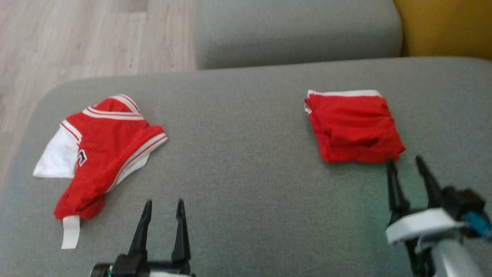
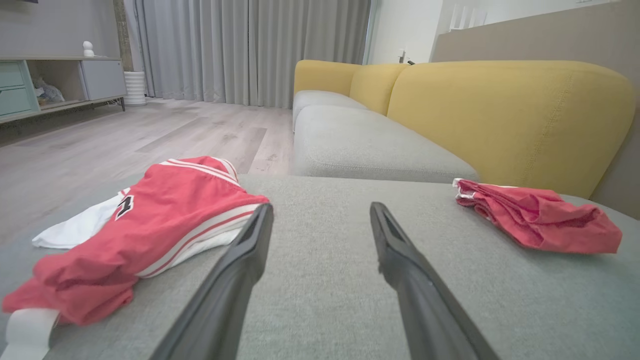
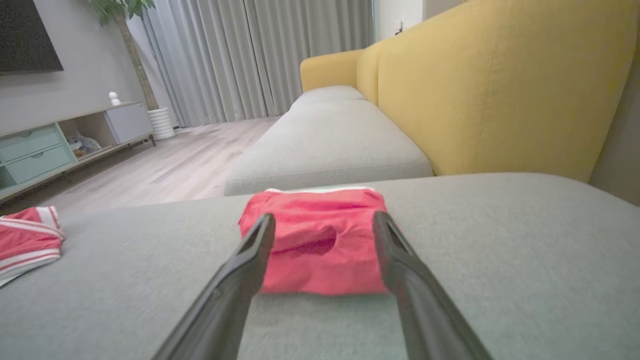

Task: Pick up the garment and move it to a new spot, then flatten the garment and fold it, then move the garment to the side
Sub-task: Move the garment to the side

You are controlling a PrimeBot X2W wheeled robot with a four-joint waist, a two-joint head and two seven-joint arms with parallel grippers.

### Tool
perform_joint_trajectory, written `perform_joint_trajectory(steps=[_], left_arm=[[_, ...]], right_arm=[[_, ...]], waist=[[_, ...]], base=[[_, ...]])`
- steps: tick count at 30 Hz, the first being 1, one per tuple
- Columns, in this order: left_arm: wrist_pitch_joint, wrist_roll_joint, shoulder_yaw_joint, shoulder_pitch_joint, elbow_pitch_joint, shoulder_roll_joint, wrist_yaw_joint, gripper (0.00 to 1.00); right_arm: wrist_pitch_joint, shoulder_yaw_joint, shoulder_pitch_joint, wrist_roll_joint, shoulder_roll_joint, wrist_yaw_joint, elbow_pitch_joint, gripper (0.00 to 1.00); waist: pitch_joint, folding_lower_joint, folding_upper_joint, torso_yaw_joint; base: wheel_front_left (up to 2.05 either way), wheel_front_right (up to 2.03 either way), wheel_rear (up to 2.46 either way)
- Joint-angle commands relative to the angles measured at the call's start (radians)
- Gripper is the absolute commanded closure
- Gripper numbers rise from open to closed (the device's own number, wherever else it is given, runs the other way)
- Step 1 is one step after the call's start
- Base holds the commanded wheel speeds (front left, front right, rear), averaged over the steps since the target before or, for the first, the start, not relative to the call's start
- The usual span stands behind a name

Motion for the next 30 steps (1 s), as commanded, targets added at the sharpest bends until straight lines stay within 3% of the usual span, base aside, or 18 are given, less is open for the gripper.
perform_joint_trajectory(steps=[1,6,12,17,21,22,24,30], left_arm=[[-0.005,0.013,0.026,-0.066,-0.044,-0.002,0.01,0.0],[-0.005,0.008,0.006,-0.125,-0.067,-0.002,0.016,0.0],[-0.005,0.012,-0.013,-0.186,-0.07,-0.002,0.011,0.0],[-0.005,0.007,-0.03,-0.223,-0.062,-0.002,0.01,0.0],[-0.005,0.003,-0.035,-0.235,-0.058,-0.002,0.014,0.0],[-0.005,0.003,-0.034,-0.237,-0.056,-0.002,0.016,0.0],[-0.005,0.003,-0.028,-0.241,-0.055,-0.002,0.02,0.0],[-0.005,0.012,-0.017,-0.259,-0.067,-0.002,0.019,0.0]], right_arm=[[-0.011,0.016,-0.081,0.016,-0.031,0.007,-0.002,0.0],[0.092,-0.008,-0.264,0.046,-0.088,0.007,0.111,0.0],[0.299,0.016,-0.439,0.107,-0.172,0.007,0.262,0.0],[0.383,0.043,-0.523,0.143,-0.24,0.007,0.366,0.0],[0.427,0.098,-0.535,0.209,-0.241,0.007,0.389,0.0],[0.442,0.122,-0.534,0.236,-0.243,0.007,0.387,0.38],[0.445,0.156,-0.533,0.272,-0.259,0.007,0.375,1.0],[0.421,0.183,-0.548,0.302,-0.356,0.007,0.353,1.0]], waist=[[0.064,-0.0001,0.0,0.003],[0.162,-0.0001,0.0,0.016],[0.245,-0.0001,0.0,0.041],[0.286,-0.0001,0.0,0.065],[0.297,-0.0001,0.0,0.069],[0.301,-0.0001,0.0,0.067],[0.305,-0.0001,0.0,0.062],[0.339,-0.0001,0.0,0.022]], base=[[0.0,0.0,0.0],[0.0,0.0,0.0],[0.0,0.0,0.0],[0.0,0.0,0.0],[0.0,0.0,0.0],[0.0,0.0,0.0],[0.0,0.0,0.0],[0.0,0.0,0.0]])
